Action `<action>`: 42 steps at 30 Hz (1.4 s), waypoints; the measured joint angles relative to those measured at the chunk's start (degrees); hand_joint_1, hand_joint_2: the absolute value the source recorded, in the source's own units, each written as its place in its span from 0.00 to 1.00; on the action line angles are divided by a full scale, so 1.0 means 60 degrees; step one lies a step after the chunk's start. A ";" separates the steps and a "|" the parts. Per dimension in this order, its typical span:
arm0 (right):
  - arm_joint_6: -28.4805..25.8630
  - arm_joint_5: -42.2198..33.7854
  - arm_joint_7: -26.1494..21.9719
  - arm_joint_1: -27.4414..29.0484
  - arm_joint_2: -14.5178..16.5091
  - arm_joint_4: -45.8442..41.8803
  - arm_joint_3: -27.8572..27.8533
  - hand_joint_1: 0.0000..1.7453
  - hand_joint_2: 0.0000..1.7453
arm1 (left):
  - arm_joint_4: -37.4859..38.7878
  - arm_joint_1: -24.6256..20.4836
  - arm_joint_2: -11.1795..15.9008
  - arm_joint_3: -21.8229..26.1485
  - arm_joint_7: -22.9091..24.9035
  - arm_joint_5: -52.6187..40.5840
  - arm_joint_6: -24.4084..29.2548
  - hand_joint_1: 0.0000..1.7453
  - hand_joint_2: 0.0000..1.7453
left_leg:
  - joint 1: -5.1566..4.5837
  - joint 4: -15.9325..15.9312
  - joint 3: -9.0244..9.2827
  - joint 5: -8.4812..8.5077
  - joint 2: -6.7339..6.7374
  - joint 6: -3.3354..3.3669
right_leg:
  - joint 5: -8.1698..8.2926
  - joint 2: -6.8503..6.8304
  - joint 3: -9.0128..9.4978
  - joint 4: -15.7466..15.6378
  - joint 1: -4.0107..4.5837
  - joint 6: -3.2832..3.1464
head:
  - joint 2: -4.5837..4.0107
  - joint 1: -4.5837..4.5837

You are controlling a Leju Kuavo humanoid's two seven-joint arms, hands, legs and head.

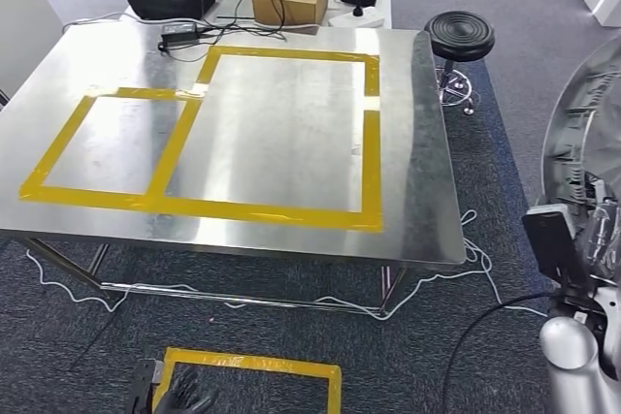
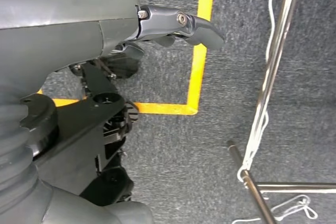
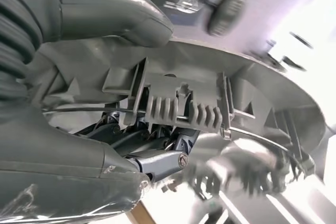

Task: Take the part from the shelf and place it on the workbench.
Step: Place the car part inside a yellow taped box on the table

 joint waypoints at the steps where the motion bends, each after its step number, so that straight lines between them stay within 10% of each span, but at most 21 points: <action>1: 0.0147 0.0162 0.0101 -0.0271 -0.0159 0.0486 0.0071 1.00 1.00 | 0.0000 -0.0005 0.0005 -0.0002 0.0014 -0.0001 0.0001 0.00 1.00 | 0.0000 0.0280 -0.0145 -0.0180 0.0000 -0.0042 | 0.0022 -0.0018 -0.0006 -0.0015 -0.0021 -0.0049 | 0.0001 -0.0040; 4: 0.0481 0.0612 0.0333 -0.0941 -0.0531 0.1759 0.0281 1.00 1.00 | 0.0000 -0.0008 0.0021 -0.0006 0.0044 -0.0009 0.0003 0.00 1.00 | -0.0001 0.2074 -0.1097 -0.0988 0.0009 -0.0119 | 0.0026 -0.0079 -0.0037 -0.0018 -0.0020 -0.0107 | 0.0001 -0.0137; 6: 0.0768 0.0884 0.0429 -0.1345 -0.0724 0.2469 0.0441 1.00 1.00 | 0.0000 0.0025 0.0033 -0.0006 0.0059 -0.0015 0.0004 0.00 1.00 | -0.0005 0.2632 -0.1472 -0.0952 0.0010 -0.0100 | 0.0014 -0.0089 -0.0040 -0.0015 0.0000 -0.0123 | 0.0001 -0.0139; 11: 0.1698 0.1694 0.0431 -0.2435 -0.1089 0.4017 0.1118 1.00 1.00 | 0.0000 -0.0012 0.0069 -0.0020 0.0143 -0.0085 -0.0002 0.00 1.00 | -0.0065 0.0185 -0.0510 0.0441 0.0023 0.0148 | -0.0037 -0.0029 -0.0048 0.0009 0.0058 -0.0034 | 0.0000 -0.0143; 16: 0.1747 0.1974 0.0360 -0.3197 -0.1130 0.4990 0.1807 1.00 1.00 | 0.0000 -0.0053 0.0069 -0.0038 0.0194 -0.0101 -0.0005 0.00 1.00 | -0.0019 -0.0130 -0.0415 0.0443 0.0000 0.0357 | -0.0249 -0.0016 -0.0258 0.0275 0.0042 0.0226 | 0.0001 -0.0108; 21: 0.1729 0.1991 0.0367 -0.3423 -0.1130 0.5475 0.2120 1.00 1.00 | 0.0000 -0.0051 0.0050 -0.0064 0.0196 -0.0119 -0.0009 0.00 1.00 | 0.0013 -0.0147 -0.0357 0.0403 -0.0054 0.0431 | -0.1115 -0.0019 -0.1552 0.2757 -0.0011 0.0386 | 0.0001 0.0001; 26: 0.1726 0.1986 0.0377 -0.3531 -0.1132 0.5733 0.2272 1.00 1.00 | 0.0000 -0.0063 0.0048 -0.0085 0.0196 -0.0118 -0.0010 0.00 1.00 | -0.0003 -0.0103 -0.0266 0.0306 -0.0106 0.0261 | 0.0213 -0.0006 -0.0431 0.0184 -0.0048 0.0357 | 0.0000 0.0028; 31: 0.1697 0.2037 0.0373 -0.3652 -0.1131 0.5894 0.2336 1.00 1.00 | 0.0000 -0.0058 0.0054 -0.0090 0.0200 -0.0126 -0.0009 0.00 1.00 | -0.0016 0.0108 -0.0407 0.0121 -0.0080 0.0029 | 0.0214 0.0008 -0.0367 0.0001 -0.0035 0.0031 | 0.0000 -0.0033; 36: 0.1672 0.2522 0.0239 -0.4218 -0.0927 0.6094 0.2707 1.00 1.00 | 0.0000 -0.0081 0.0049 -0.0185 0.0329 -0.0265 -0.0005 0.00 1.00 | -0.0011 0.2660 -0.1611 -0.1029 -0.0021 -0.0081 | 0.0229 0.0017 -0.0376 -0.0012 -0.0040 -0.0087 | 0.0001 -0.0114; 42: 0.2123 0.2342 -0.0552 -0.5394 -0.0144 0.6403 0.3306 1.00 1.00 | 0.0000 -0.0230 0.0019 -0.0331 0.0394 -0.0373 -0.0008 0.00 1.00 | -0.0025 0.0134 -0.0450 0.0381 0.0039 0.0094 | 0.0189 0.0125 -0.0345 0.0033 0.0047 0.0020 | 0.0000 -0.0135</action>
